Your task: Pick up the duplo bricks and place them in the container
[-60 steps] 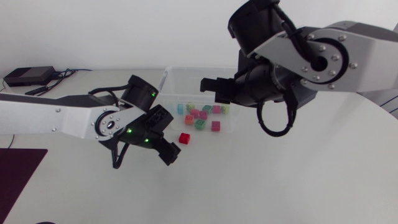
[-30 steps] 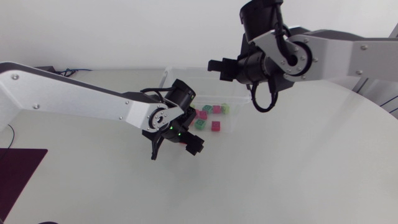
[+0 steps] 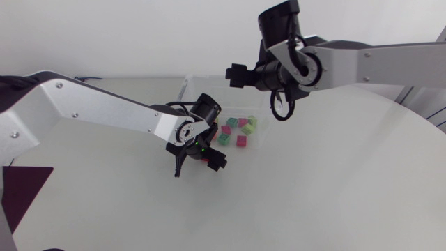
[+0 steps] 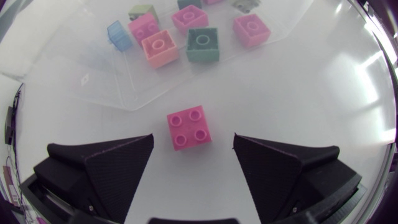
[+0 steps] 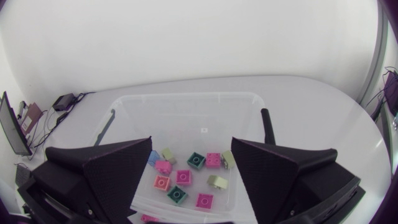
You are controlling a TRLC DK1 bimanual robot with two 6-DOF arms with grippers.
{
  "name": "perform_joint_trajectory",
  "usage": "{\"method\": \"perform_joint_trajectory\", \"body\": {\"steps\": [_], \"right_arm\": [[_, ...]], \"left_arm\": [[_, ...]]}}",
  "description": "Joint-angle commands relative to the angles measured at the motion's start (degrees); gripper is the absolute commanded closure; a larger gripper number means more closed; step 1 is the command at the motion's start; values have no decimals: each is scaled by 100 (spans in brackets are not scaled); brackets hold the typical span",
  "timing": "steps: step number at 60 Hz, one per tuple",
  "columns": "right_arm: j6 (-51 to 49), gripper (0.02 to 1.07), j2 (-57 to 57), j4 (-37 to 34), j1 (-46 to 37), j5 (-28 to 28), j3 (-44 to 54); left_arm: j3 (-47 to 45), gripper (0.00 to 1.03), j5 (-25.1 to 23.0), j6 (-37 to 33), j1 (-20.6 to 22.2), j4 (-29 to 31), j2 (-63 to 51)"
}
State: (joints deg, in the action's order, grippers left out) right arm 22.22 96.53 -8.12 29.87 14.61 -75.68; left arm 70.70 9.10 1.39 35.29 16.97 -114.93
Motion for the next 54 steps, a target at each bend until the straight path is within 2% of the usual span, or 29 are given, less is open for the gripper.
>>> {"method": "perform_joint_trajectory", "body": {"steps": [1, 3, 6, 13, 21, 40, 54], "right_arm": [[-121, 6, -653, 12, -25, -55, 370], [-156, 6, -1084, 30, -7, -108, 686], [-183, 6, -1418, 30, -7, -152, 932], [-218, 6, -2112, 3, -16, -222, 1380], [-227, 6, -2921, -172, -7, -239, 1794], [-350, 6, -4635, -594, -201, -301, 2857], [-499, 6, -5338, -726, -1247, -1250, 3437]], "left_arm": [[217, 25, 13, 186, -101, 69, -266], [296, 35, -84, 213, -145, 131, -372], [340, 43, -119, 230, -154, 149, -424], [410, 46, -163, 248, -145, 157, -468], [489, 64, -190, 318, -136, 192, -539], [568, 67, -234, 415, -92, 421, -627], [102, 67, -251, -104, -233, 992, 709]]}}
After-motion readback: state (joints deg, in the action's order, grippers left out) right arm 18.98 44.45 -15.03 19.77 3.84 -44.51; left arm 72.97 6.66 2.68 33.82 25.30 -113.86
